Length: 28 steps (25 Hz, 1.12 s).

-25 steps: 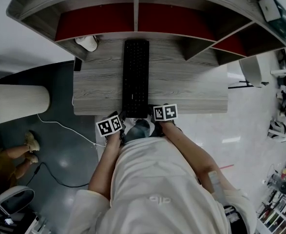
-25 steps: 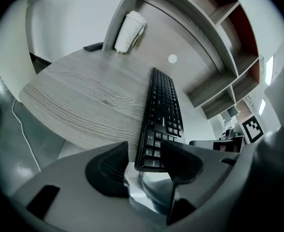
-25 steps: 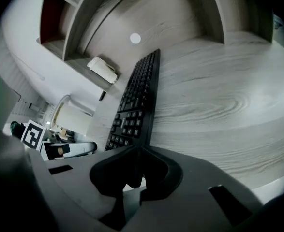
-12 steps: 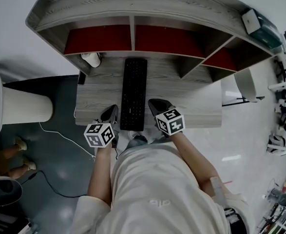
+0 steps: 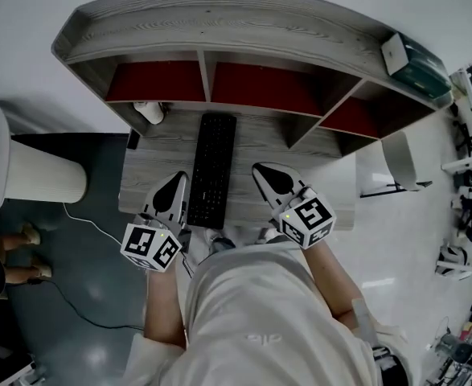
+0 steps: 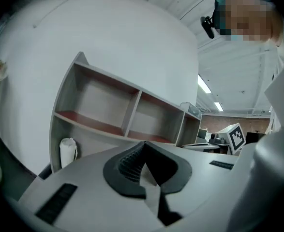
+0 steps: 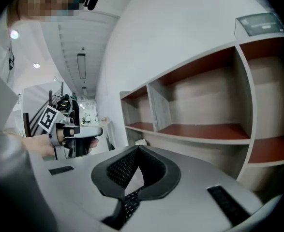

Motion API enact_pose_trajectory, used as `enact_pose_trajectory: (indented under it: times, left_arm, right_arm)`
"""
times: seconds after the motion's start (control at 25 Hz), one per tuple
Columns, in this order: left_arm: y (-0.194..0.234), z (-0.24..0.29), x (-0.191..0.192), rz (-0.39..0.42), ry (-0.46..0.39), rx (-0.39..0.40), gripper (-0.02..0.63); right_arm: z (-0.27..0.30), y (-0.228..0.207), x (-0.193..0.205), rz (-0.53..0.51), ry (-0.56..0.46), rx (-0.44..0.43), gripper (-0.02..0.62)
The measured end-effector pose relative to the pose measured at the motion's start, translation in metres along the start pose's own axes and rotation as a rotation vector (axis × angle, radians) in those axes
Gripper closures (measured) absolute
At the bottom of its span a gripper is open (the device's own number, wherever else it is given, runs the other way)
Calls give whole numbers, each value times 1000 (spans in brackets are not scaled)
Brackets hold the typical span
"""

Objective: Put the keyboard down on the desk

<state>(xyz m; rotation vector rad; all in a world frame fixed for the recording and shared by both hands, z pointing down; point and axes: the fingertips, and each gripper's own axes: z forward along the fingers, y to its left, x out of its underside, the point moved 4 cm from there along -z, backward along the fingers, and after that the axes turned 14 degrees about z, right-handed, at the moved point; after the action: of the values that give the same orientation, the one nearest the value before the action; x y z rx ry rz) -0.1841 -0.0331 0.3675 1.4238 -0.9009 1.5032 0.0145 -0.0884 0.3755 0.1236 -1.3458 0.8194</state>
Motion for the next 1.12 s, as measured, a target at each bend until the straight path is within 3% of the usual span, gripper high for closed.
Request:
enact_pose_trajectory:
  times: [0.16,0.4,1.12]
  left_arm:
    - [-27,-6,-39,98,-106,-9,591]
    - [-56,-8,-68,203,-163,-35,591]
    - [-90,10,-65,209,-139,-14,591]
  right_arm:
    - [-27,4,-31,-60,-69,-52,568]
    - [-58,2,-54,-122,-125,-81,566]
    - [-84,-17,-54,-143,-153,-90,567]
